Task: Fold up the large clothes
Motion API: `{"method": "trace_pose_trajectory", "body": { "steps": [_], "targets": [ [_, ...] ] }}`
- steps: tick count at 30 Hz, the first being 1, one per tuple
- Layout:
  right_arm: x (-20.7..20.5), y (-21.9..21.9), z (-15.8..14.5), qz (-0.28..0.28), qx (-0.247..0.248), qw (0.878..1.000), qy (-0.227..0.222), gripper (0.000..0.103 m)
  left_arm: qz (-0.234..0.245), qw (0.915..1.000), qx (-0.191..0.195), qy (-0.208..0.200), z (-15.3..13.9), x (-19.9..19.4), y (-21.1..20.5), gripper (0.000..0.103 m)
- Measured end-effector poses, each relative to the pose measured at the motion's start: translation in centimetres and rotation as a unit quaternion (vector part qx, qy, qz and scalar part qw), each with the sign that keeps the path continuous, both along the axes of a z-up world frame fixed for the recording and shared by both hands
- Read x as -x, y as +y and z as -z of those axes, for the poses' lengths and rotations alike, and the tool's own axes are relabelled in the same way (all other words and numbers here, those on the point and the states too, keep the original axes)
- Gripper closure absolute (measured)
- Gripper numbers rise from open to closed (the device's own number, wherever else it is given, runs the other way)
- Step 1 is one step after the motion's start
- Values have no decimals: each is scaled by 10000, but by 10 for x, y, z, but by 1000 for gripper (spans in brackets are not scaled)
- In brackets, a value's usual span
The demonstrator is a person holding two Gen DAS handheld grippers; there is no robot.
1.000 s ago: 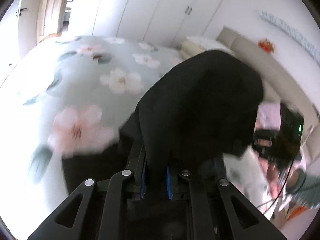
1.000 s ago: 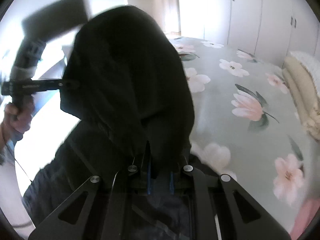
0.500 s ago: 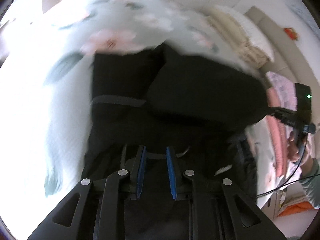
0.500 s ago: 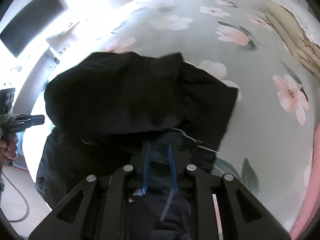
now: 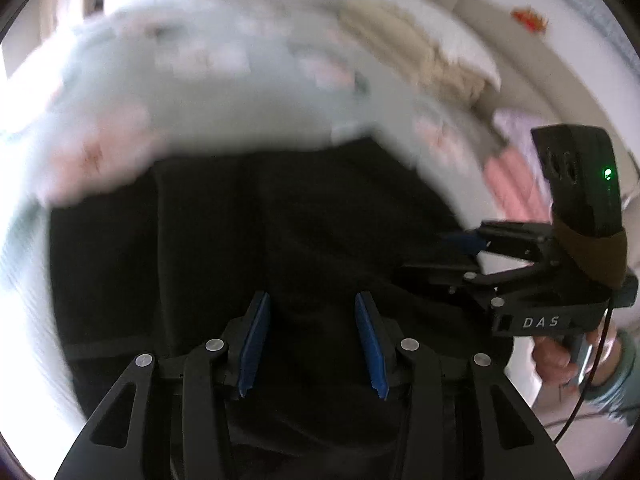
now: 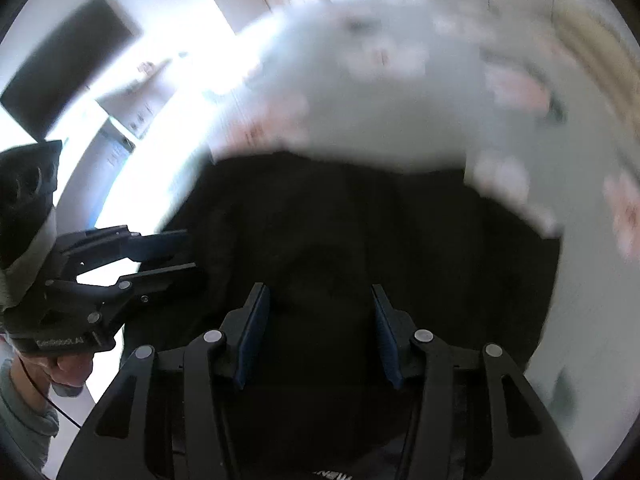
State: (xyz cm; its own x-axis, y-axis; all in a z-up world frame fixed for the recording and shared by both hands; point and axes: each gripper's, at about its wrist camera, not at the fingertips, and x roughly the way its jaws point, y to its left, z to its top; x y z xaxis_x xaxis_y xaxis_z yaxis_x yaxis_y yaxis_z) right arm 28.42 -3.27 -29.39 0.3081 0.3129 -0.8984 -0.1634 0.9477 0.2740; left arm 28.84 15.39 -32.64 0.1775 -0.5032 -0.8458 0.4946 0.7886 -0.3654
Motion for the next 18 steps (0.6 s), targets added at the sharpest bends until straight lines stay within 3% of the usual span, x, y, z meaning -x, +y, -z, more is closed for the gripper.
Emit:
{"method": "trace_pose_trajectory", "body": {
  "steps": [2,4,9,12,15,18],
  "targets": [
    [21,2,38,-77,139,9991,397,51,129,9990,-206,367,39,17,2,59],
    [43,-1,69,59,14,9983,572,52,101,9993,-249,270,56,34,6,61],
    [42,3,82,417,61,9983,405,49,-578,9978,71,310,65,27,14,60],
    [42,1,68,373,0,9982,479,47,-716,9972,-2,232,43,30,17,64],
    [56,-4,27,269,-246,9990,262,47,-730,9973,44,-5,9,50,25,63],
    [71,1,-4,162,-634,9978,72,47,-698,9967,406,63,-11,67,38,51]
  ]
}}
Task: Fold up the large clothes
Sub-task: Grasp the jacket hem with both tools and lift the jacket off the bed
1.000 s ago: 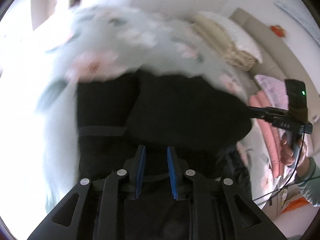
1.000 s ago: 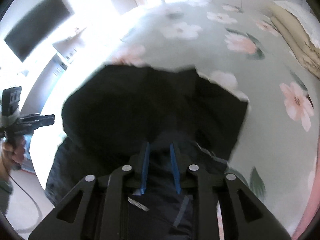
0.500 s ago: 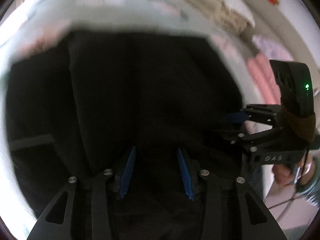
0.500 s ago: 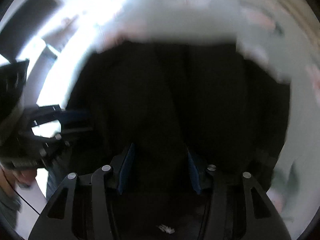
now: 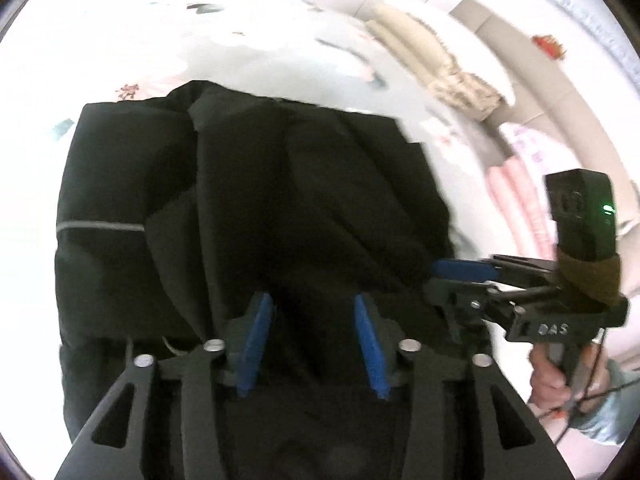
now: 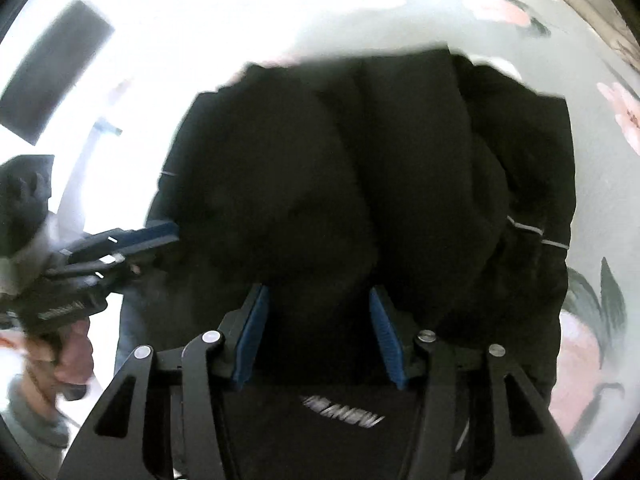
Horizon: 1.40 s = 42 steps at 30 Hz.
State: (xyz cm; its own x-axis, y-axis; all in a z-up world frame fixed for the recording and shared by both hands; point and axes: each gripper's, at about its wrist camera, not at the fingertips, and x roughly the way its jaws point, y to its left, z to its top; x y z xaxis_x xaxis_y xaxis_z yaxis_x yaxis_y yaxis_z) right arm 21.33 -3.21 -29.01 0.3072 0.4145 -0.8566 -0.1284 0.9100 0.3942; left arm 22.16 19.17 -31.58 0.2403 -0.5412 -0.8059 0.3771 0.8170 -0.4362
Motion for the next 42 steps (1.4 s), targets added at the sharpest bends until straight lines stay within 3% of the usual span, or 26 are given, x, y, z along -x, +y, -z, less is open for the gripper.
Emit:
{"method": "trace_pose_trajectory", "body": {
  "steps": [3,5,6,8,13,16,19,21,26,31,42],
  "targets": [
    [1,20,10,-247,308,9992,24,47,-10,9995,-193,268,23,8,-9,48],
    [-6,33,49,-354,769,9955,419,47,-124,9974,-368,613,59,6,-11,49],
    [-8,33,69,-334,869,9936,635,47,-254,9963,-226,785,78,3,-8,48],
    [-12,31,87,-231,808,9950,544,47,-481,9951,-2,865,96,-1,-4,49],
    [-13,43,82,-348,1030,9931,439,44,-587,9952,-134,768,88,6,-7,49],
    [-10,34,69,-321,641,9961,505,44,-701,9936,-131,877,76,20,-5,49],
    [11,14,48,-283,147,9983,487,42,-711,9918,-390,990,65,47,8,48],
    [34,1,44,-243,83,9983,514,36,-808,9880,-580,1185,64,72,23,48],
    [98,-29,54,74,263,9947,990,36,-1227,9811,-617,1362,50,123,66,48],
    [166,-52,76,472,94,9890,1396,36,-1528,9707,-798,1673,57,159,103,48],
    [271,-46,79,1212,338,9770,1724,36,-1645,9659,-1190,1604,53,207,207,48]
  ]
}}
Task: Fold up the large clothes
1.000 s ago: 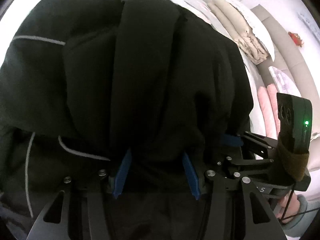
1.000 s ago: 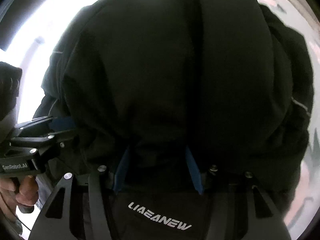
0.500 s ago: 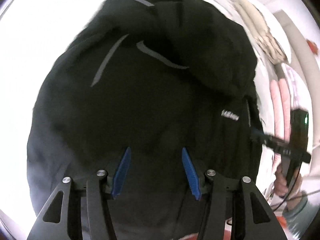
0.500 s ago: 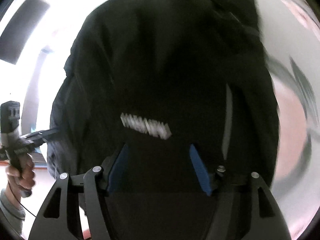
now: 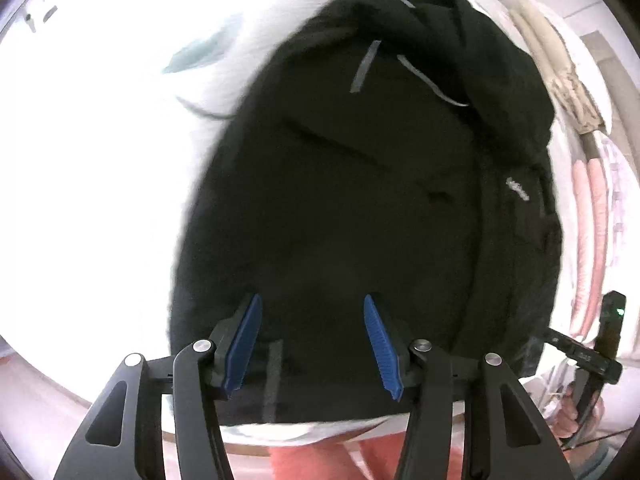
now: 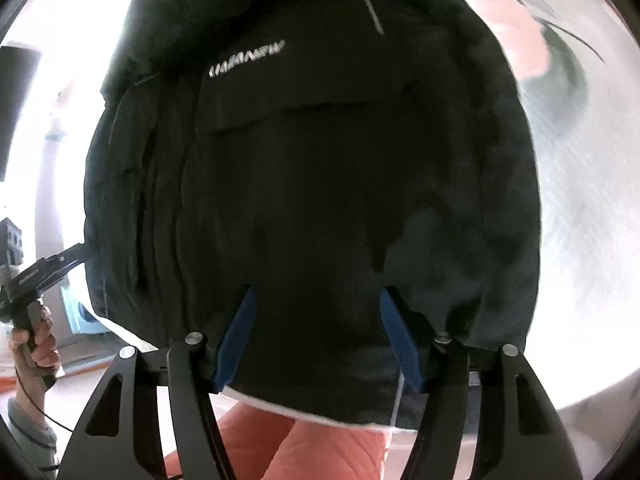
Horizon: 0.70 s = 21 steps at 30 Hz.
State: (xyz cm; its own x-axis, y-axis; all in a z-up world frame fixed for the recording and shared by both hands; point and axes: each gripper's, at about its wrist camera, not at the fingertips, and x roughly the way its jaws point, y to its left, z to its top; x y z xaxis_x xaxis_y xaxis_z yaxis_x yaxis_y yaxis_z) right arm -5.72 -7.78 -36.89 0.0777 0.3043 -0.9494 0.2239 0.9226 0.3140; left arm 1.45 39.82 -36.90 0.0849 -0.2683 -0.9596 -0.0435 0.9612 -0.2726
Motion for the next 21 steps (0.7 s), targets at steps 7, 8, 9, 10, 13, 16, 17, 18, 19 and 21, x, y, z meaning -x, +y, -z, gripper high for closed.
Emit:
{"method": "trace_pose_trajectory", "body": {
  "steps": [7,8,9,10,13,16,17,18,19,21],
  "targets": [
    [36,-30,-5,720,388,9966,-35,36,-408,9990,-144,-131,-1,17,56,48],
    [40,-37,-6,856,414,9955,-40,36,-568,9983,-80,-52,5,18,68,48],
    [45,-47,-7,1035,414,9938,-42,36,-663,9978,58,1,9,20,79,48],
    [49,-52,-6,1137,413,9927,-35,36,-709,9972,222,37,12,21,84,48],
    [59,-66,-4,1324,437,9902,-8,36,-701,9925,958,287,28,25,95,48],
    [61,-65,-6,1103,625,9919,-18,36,-605,9919,1041,401,40,29,96,48],
    [61,-66,-5,1042,645,9925,-4,36,-583,9913,1096,431,43,29,93,48],
    [62,-67,-3,1010,635,9929,15,36,-578,9909,1130,444,44,29,87,48],
    [62,-67,0,1007,581,9932,29,36,-557,9906,1168,447,47,29,84,48],
    [63,-68,8,1051,452,9934,60,36,-488,9904,1220,438,49,29,79,48]
  ]
}}
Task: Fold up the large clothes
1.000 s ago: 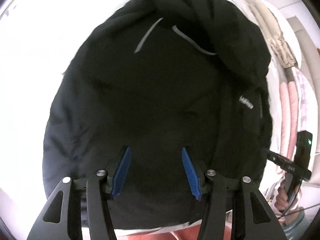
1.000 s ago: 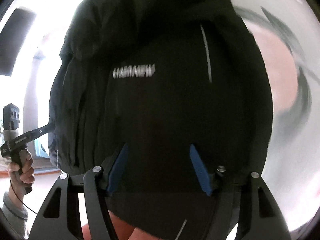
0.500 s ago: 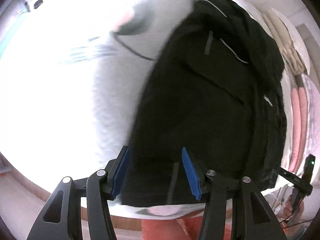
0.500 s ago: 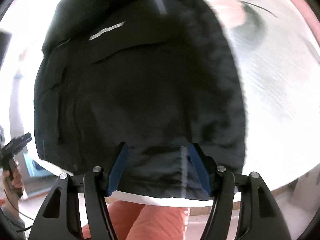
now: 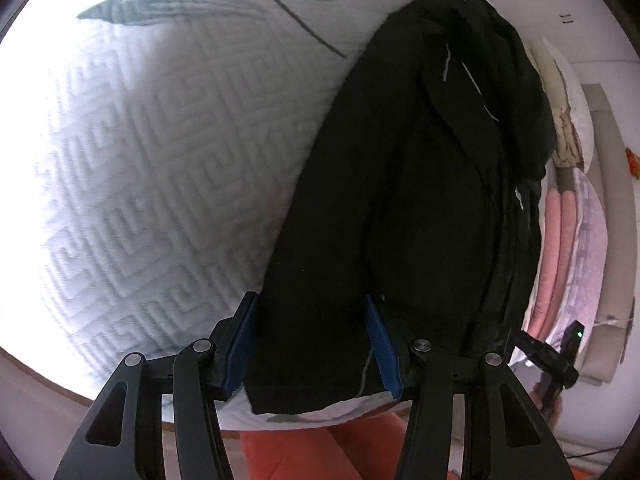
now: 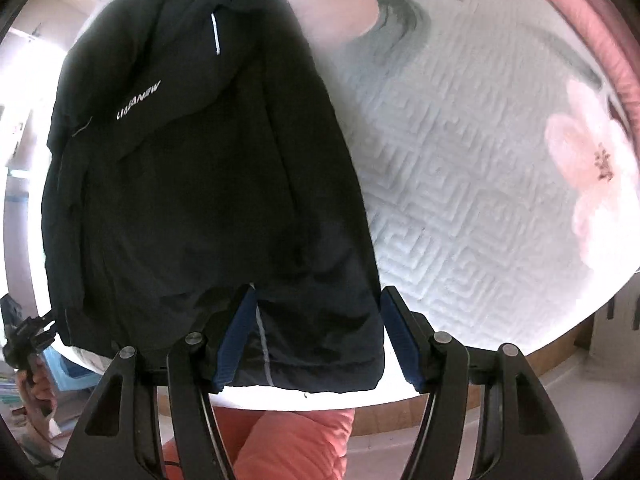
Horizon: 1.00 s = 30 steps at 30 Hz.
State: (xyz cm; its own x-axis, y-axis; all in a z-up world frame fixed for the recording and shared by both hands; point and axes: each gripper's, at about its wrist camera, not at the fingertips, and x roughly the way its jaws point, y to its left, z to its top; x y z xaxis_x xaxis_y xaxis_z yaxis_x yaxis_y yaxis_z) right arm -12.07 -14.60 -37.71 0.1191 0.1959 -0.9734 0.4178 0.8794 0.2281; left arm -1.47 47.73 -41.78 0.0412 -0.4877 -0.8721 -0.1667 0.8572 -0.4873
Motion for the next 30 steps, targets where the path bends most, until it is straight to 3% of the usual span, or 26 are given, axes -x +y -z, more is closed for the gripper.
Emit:
{"method": "trace_pose_trajectory", "body": {
  "steps": [6,9,12,13,15,17,21,25,30],
  "targets": [
    [5,-19,19,250,51,9997,63,36,54,9999,129,-9,8,-3,3,47],
    [6,-28,27,367,-273,9990,-9,28,37,9999,133,-72,9,-5,10,47],
    [6,-25,25,109,-385,9991,-104,27,109,9996,215,-115,12,-6,3,45],
    [7,-22,24,6,-467,9988,-155,33,171,9994,274,-140,11,-6,1,45],
    [9,-10,22,-245,-632,9976,-172,45,228,9984,495,-131,12,-7,-20,45],
    [10,2,13,-582,-570,9964,-236,49,374,9957,830,-190,4,-3,-22,46],
    [8,1,8,-720,-647,9951,-191,49,416,9889,1391,-320,-5,-1,-14,45],
    [5,-8,27,-497,-799,9956,26,48,267,9898,1399,-68,17,-3,-6,45],
    [10,-16,29,-370,-997,9943,52,44,120,9841,1769,45,26,0,-14,45]
  ]
}}
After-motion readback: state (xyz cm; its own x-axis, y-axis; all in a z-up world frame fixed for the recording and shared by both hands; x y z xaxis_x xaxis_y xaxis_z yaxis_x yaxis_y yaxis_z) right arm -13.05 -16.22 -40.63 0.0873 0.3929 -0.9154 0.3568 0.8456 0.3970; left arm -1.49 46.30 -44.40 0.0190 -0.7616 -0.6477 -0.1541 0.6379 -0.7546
